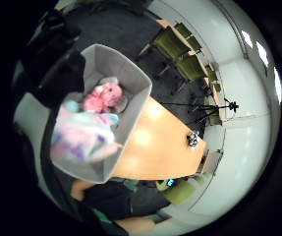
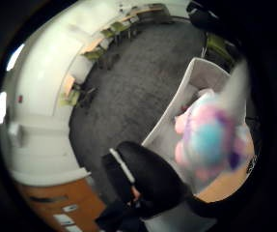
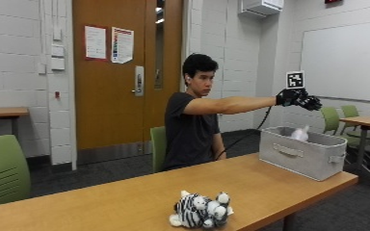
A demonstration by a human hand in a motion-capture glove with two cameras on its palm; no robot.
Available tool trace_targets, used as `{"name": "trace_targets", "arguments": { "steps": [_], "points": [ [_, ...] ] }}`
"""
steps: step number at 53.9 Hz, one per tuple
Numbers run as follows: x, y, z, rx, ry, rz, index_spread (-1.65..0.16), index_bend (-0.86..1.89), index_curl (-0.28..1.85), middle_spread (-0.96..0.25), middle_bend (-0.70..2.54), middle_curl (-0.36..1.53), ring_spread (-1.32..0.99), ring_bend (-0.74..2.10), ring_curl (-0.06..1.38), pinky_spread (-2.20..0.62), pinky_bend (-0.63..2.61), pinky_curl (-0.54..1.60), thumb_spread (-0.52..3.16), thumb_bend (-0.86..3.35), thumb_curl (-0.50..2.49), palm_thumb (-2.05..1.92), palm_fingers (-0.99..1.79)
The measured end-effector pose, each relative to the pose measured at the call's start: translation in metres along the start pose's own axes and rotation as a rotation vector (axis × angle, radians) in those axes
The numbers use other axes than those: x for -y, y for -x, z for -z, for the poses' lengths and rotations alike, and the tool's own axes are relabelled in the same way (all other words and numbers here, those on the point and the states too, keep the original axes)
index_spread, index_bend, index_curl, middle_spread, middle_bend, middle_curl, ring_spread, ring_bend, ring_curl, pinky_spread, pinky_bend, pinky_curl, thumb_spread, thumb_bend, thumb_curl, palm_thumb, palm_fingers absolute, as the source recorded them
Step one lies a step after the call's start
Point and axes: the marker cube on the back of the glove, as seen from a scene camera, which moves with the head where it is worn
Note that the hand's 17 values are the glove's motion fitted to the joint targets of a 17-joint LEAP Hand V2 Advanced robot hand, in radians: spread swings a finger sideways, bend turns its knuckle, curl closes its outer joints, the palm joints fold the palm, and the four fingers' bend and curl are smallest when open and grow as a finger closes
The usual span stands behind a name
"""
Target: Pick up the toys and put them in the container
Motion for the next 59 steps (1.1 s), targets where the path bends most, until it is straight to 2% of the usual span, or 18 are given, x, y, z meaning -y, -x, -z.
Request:
{"name": "trace_targets", "arguments": {
  "steps": [1, 2, 3, 6, 12, 15, 17, 21, 25, 31, 43, 59],
  "points": [
    [-0.001, -0.004, -0.001, -0.015, -0.006, 0.03, -0.38, 0.01, 1.13, -0.19, 0.84, 0.56, -0.28, 1.27, 0.49, -0.34, 1.13, 0.54, 1.18, -0.12, 0.49, -0.04, 0.29],
    [-0.003, -0.008, -0.001, -0.025, -0.014, 0.071, -0.38, -0.02, 1.08, -0.17, 0.75, 0.52, -0.26, 1.15, 0.43, -0.31, 1.15, 0.52, 1.14, -0.14, 0.47, -0.11, 0.04],
    [-0.005, -0.013, 0.0, -0.035, -0.023, 0.111, -0.37, 0.01, 1.06, -0.15, 0.71, 0.51, -0.24, 1.11, 0.43, -0.29, 1.15, 0.53, 1.12, -0.14, 0.46, -0.13, -0.06],
    [-0.009, -0.03, -0.001, -0.093, -0.036, 0.161, -0.36, 0.04, 0.97, -0.12, 0.67, 0.47, -0.22, 1.05, 0.37, -0.24, 1.19, 0.5, 1.08, -0.13, 0.41, -0.16, -0.07],
    [-0.013, -0.03, -0.001, -0.094, -0.026, -0.053, -0.35, 0.08, 0.85, -0.08, 0.62, 0.44, -0.19, 0.99, 0.3, -0.18, 1.19, 0.45, 1.03, -0.13, 0.34, -0.17, -0.06],
    [-0.024, 0.0, -0.002, -0.094, -0.024, -0.025, -0.34, 0.1, 0.8, -0.07, 0.61, 0.44, -0.19, 0.98, 0.29, -0.17, 1.18, 0.44, 1.02, -0.12, 0.32, -0.17, -0.05],
    [-0.032, -0.005, -0.003, -0.125, -0.027, -0.003, -0.34, 0.12, 0.78, -0.06, 0.61, 0.44, -0.2, 0.96, 0.28, -0.16, 1.16, 0.43, 1.01, -0.12, 0.3, -0.16, -0.05],
    [-0.042, -0.047, -0.004, -0.25, -0.038, -0.001, -0.33, 0.16, 0.74, -0.06, 0.61, 0.44, -0.21, 0.92, 0.27, -0.15, 1.09, 0.41, 0.99, -0.12, 0.27, -0.17, -0.04],
    [-0.059, -0.079, 0.004, -0.17, -0.043, -0.018, -0.33, 0.18, 0.72, -0.07, 0.59, 0.43, -0.23, 0.88, 0.26, -0.14, 1.04, 0.39, 0.98, -0.12, 0.24, -0.17, -0.03],
    [-0.077, -0.154, 0.014, -0.222, -0.057, -0.193, -0.33, 0.19, 0.69, -0.08, 0.57, 0.42, -0.24, 0.85, 0.25, -0.14, 0.99, 0.36, 0.97, -0.12, 0.21, -0.17, 0.01],
    [-0.138, -0.312, 0.038, -0.251, -0.079, -0.352, -0.34, 0.2, 0.65, -0.09, 0.54, 0.41, -0.28, 0.78, 0.23, -0.14, 0.9, 0.33, 0.96, -0.12, 0.17, -0.17, 0.05],
    [-0.188, -0.44, 0.042, -0.248, -0.062, -0.499, -0.33, 0.19, 0.61, -0.13, 0.5, 0.4, -0.36, 0.68, 0.2, -0.13, 0.8, 0.31, 0.92, -0.12, 0.14, -0.17, 0.08]
  ]
}}
